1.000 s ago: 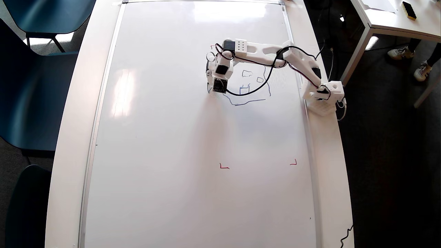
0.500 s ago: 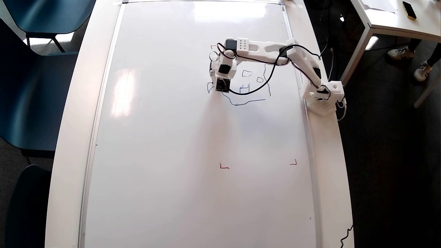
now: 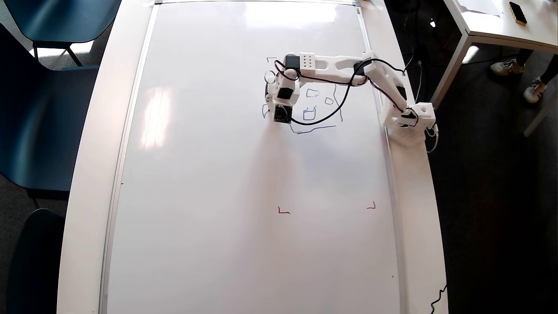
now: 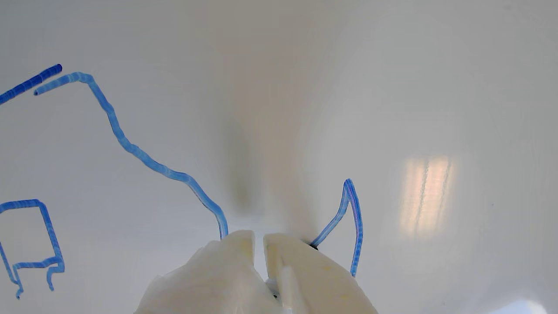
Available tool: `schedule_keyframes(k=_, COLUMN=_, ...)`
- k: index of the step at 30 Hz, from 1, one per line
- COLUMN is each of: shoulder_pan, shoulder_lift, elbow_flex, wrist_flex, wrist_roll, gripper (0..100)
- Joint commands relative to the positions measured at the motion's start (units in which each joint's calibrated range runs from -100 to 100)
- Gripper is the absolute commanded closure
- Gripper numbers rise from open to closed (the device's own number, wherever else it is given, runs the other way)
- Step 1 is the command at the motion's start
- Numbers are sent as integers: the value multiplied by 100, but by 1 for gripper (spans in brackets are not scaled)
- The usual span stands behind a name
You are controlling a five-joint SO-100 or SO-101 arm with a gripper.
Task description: Draw on a whiteboard a robot head using a pen attached to the gripper
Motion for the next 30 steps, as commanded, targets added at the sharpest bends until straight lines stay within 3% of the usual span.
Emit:
schedule_keyframes(k=1, shoulder_pan=-31, shoulder_lift=-177, elbow_flex=-20, wrist_flex=68, wrist_roll=-19, gripper=99)
schedule_keyframes(k=30, shoulder_pan=116, shoulder_lift=-1074, elbow_flex=1060, wrist_flex=68, wrist_roll=-30, gripper=99)
